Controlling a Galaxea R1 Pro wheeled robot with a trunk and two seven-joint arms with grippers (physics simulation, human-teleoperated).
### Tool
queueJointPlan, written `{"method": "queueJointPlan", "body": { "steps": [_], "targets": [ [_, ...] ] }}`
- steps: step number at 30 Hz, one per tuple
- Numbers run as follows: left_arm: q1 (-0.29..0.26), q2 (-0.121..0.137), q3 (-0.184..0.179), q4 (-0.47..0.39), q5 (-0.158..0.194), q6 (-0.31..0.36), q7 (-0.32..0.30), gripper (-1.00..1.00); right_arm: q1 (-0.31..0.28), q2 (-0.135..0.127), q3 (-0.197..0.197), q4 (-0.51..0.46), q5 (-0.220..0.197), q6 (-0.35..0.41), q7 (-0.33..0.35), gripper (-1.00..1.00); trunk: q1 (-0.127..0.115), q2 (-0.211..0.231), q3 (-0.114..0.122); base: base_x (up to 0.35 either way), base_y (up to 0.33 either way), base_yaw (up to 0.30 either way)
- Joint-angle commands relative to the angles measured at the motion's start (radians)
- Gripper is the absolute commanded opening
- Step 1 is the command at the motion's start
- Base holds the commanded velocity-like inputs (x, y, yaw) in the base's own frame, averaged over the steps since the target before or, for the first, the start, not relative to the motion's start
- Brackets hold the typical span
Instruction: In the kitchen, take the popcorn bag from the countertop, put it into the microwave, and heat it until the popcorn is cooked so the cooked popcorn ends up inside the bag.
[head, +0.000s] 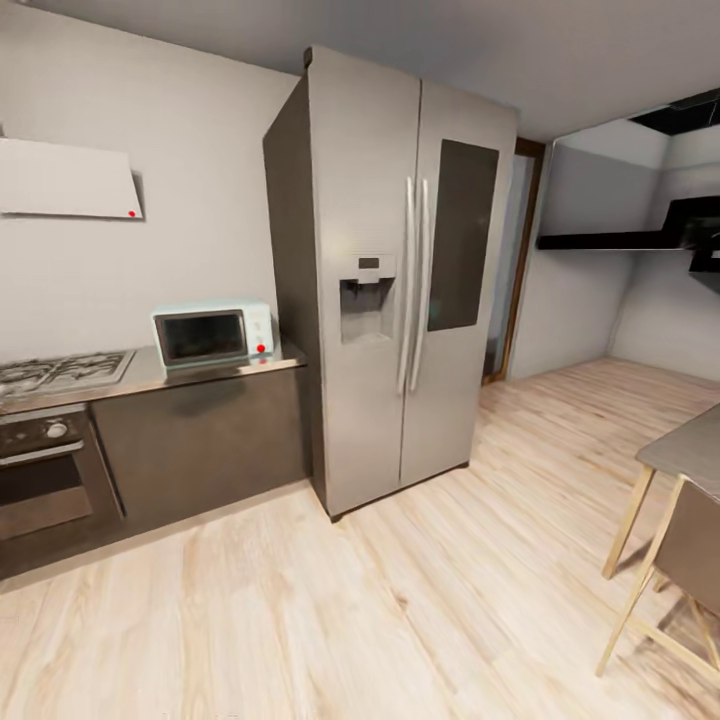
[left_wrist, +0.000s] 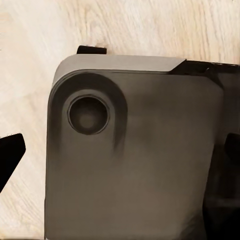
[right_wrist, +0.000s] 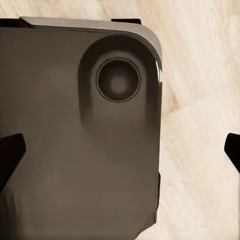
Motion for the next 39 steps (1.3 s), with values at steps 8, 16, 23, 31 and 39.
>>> {"method": "queueJointPlan", "body": {
  "steps": [8,16,23,31,39],
  "targets": [
    [0.0,0.001,0.002,-0.001,0.011,-0.001,-0.001,1.0,0.0,0.0,-0.001,0.0,0.001,-0.003,-0.001,1.0,0.0,-0.001,-0.001,0.0,0.0,0.269],
    [0.0,0.003,0.001,0.0,0.013,-0.001,-0.001,1.0,0.0,0.001,-0.001,0.0,0.001,-0.003,-0.001,1.0,0.0,-0.001,-0.001,0.0,0.0,0.269],
    [0.0,0.003,0.005,0.0,0.013,-0.001,-0.001,1.0,0.0,0.0,-0.001,0.0,0.001,-0.003,-0.001,1.0,0.0,-0.001,-0.001,0.0,0.0,0.269],
    [0.0,0.002,0.005,0.0,0.013,-0.001,-0.001,1.0,0.0,-0.001,-0.001,0.0,0.001,-0.003,-0.001,1.0,0.0,-0.001,-0.001,0.0,0.0,0.269],
    [0.0,0.001,0.005,0.0,0.013,-0.001,-0.001,1.0,0.0,-0.003,-0.001,0.0,0.001,-0.005,-0.001,1.0,0.0,-0.001,-0.001,0.0,0.0,0.269]
  ]
}}
